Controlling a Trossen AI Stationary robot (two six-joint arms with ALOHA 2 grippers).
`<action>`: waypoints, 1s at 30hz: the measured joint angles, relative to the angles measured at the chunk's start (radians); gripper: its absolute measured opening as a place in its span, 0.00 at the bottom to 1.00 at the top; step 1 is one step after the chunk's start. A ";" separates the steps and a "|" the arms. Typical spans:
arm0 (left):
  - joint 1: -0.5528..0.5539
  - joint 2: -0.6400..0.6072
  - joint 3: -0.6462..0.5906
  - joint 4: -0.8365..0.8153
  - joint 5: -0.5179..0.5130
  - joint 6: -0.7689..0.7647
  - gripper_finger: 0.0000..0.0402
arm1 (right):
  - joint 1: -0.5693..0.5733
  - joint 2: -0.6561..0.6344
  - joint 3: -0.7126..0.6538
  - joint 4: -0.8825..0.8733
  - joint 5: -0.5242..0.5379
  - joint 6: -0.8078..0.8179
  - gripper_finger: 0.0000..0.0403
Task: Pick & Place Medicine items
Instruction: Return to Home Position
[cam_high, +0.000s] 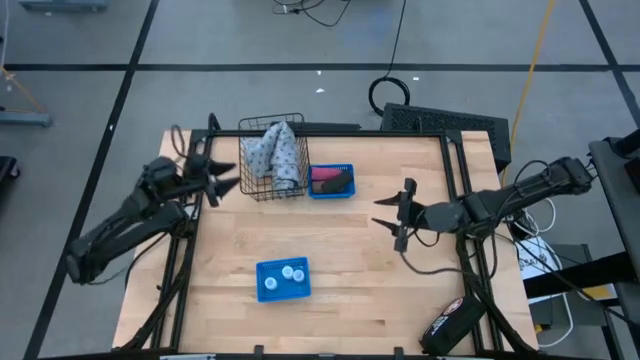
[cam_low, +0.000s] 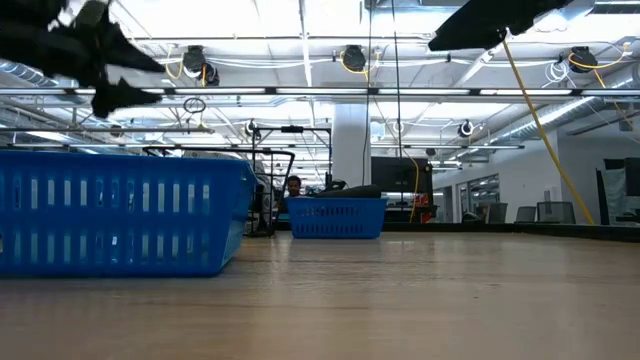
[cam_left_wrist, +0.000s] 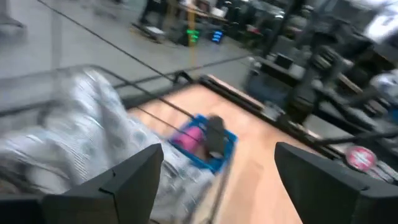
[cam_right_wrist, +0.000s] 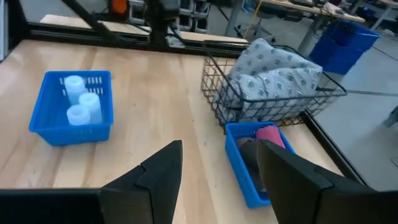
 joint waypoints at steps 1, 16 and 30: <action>-0.028 -0.020 -0.043 0.036 0.000 -0.014 0.78 | -0.007 -0.014 -0.013 0.008 0.000 0.003 0.49; -0.470 -0.079 -0.224 0.289 -0.418 0.177 0.81 | -0.110 -0.403 -0.278 0.066 -0.060 0.095 0.49; -0.663 -0.079 -0.224 0.259 -0.793 0.200 0.81 | -0.221 -0.651 -0.522 0.199 -0.232 0.059 0.49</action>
